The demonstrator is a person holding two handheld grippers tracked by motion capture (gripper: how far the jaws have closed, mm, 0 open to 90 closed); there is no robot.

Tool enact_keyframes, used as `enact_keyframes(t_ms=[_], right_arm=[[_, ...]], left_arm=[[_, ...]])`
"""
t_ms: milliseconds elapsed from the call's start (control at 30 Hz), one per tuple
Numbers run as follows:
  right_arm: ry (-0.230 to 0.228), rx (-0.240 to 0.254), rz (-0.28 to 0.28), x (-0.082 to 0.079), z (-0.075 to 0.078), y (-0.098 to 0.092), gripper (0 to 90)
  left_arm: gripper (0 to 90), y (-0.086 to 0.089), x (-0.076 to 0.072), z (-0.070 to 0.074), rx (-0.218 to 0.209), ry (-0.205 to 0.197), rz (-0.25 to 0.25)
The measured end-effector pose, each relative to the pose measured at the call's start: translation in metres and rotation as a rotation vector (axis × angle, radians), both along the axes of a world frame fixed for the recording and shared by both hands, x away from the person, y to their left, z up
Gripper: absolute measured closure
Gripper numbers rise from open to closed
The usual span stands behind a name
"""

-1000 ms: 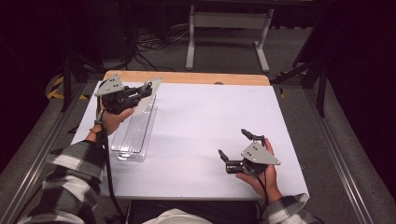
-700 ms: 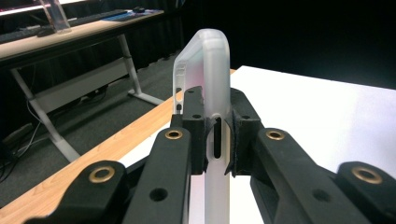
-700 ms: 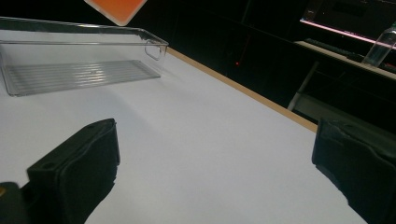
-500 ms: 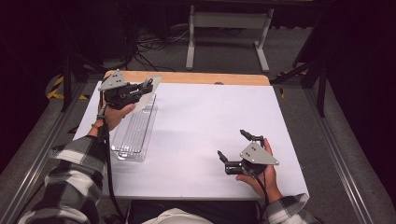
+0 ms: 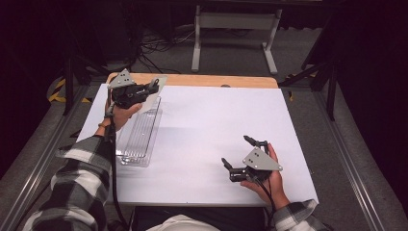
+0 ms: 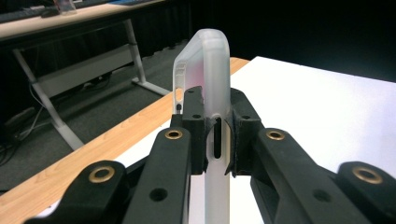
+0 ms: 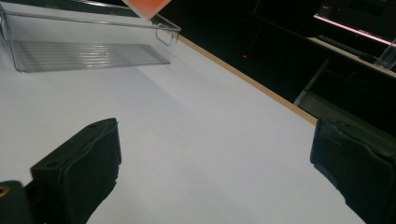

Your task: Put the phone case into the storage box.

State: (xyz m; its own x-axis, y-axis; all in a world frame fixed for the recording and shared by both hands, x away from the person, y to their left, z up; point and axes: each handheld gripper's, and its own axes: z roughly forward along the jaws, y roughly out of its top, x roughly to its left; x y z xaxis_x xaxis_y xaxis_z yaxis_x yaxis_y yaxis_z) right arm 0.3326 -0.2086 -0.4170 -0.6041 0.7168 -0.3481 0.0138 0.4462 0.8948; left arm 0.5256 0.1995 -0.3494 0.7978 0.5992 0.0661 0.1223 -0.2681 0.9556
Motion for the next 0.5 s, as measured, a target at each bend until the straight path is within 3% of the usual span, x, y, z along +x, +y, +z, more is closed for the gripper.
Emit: enact_keyframes(t_ms=[500], right_arm=[[0.023, -0.065, 0.019, 0.003, -0.008, 0.005, 3.4]], left_arm=[[80.5, -0.001, 0.029, -0.012, 0.02, 0.042, 0.022]])
